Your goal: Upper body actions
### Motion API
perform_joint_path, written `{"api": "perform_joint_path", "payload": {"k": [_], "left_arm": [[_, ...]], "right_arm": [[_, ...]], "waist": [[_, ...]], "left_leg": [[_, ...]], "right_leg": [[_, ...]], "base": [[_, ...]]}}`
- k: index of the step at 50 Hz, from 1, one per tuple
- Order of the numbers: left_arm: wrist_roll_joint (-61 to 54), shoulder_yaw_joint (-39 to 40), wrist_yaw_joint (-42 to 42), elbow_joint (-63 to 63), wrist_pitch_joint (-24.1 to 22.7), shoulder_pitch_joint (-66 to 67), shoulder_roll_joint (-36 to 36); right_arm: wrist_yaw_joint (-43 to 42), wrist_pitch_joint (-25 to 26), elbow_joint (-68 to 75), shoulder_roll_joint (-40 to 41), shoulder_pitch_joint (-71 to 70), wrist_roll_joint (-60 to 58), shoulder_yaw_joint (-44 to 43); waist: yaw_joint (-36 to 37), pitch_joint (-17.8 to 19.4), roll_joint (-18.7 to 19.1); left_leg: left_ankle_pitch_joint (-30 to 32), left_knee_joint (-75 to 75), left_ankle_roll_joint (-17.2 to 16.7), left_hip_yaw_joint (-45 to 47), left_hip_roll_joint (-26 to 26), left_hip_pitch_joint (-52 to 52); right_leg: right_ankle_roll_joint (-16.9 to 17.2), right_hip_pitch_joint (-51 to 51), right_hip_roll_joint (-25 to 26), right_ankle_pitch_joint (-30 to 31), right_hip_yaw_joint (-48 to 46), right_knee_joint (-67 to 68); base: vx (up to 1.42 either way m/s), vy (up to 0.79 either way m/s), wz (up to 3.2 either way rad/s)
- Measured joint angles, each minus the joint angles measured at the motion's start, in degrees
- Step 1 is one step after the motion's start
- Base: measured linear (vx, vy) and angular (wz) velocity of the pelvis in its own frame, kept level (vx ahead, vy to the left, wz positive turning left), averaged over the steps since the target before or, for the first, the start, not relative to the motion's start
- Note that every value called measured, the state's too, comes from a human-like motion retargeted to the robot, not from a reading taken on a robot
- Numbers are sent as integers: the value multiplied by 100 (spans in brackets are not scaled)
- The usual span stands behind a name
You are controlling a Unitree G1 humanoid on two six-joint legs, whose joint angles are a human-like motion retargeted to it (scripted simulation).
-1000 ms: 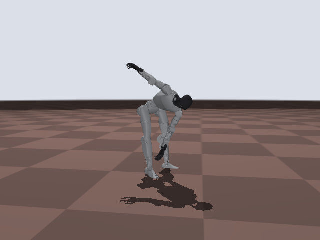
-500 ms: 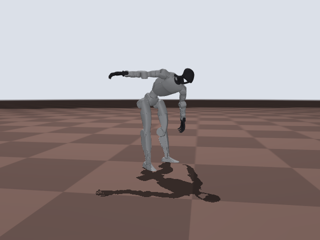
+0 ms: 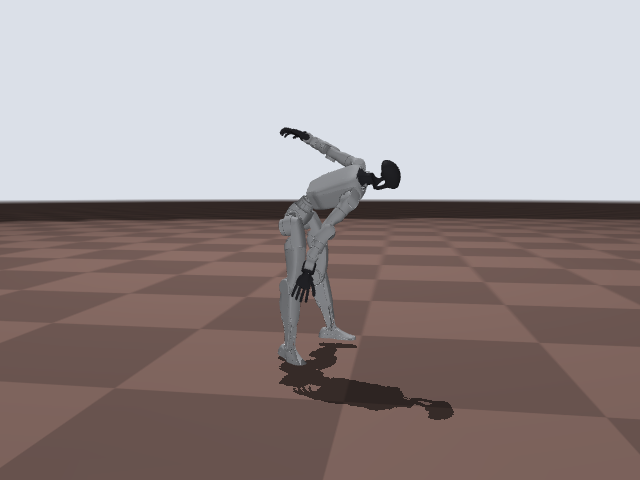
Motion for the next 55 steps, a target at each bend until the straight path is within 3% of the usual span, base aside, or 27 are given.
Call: {"api": "perform_joint_path", "payload": {"k": [5, 9, 17, 21, 30, 38, 45, 55], "left_arm": [[-333, -289, 311, 905, 32, 192, -103], [-687, -650, 661, 1151, -187, -222, 111], [-1594, -1167, 776, 1151, -307, -1804, 1004], [-2401, -1475, 1251, 1151, -563, -2312, 1075], [-2584, -2048, 1173, 1151, -628, -2640, 750], [-2085, -2854, 800, 1151, -700, -3256, 629], [-1421, -3038, -118, 1079, -471, -3711, 904], [-1076, -2646, -440, 843, -542, -3876, 1526]], "right_arm": [[-81, 99, 81, -202, -407, 8, -21], [-28, 419, 372, -545, -577, 155, -158], [627, 1205, 589, -904, -399, -82, -1068], [1145, 1366, 438, -954, -315, -304, -1328], [859, 1025, 150, -745, 19, -239, -1240], [594, 568, -234, -98, 1532, -172, -1733], [501, 172, -294, 831, 2436, 166, -1793], [342, -262, 426, 2016, 2714, 487, -1235]], "waist": [[944, 0, 424], [2197, 0, 888], [5093, 0, 889], [5567, 0, 889], [4929, 0, 889], [3969, 0, 846], [2726, 0, -189], [552, 0, -2118]], "left_leg": [[101, 0, -7, -278, -194, -400], [173, 0, -43, -452, -244, -714], [237, 0, -152, -370, -102, -1536], [251, 0, -186, -397, -54, -1678], [251, 0, -205, -514, 60, -1233], [149, 0, -161, -489, 158, -258], [-18, 0, -123, -268, 215, 427], [-479, 81, -94, 587, 545, 1668]], "right_leg": [[37, -195, -119, 64, -315, 45], [21, -382, -122, 36, -401, 85], [-84, -1159, 49, 4, -116, 61], [-128, -1289, 107, -68, -106, 70], [-173, -909, 209, -120, -168, 144], [-176, -169, 282, -163, -141, 223], [-200, 244, 305, -134, -38, 200], [-160, 819, 509, -51, 595, 225]], "base": [[44, -59, 81], [47, -74, 52], [31, -63, 1], [8, -20, 0], [-20, 0, -11], [-41, 8, -25], [-44, 32, -40], [-36, 58, -90]]}}
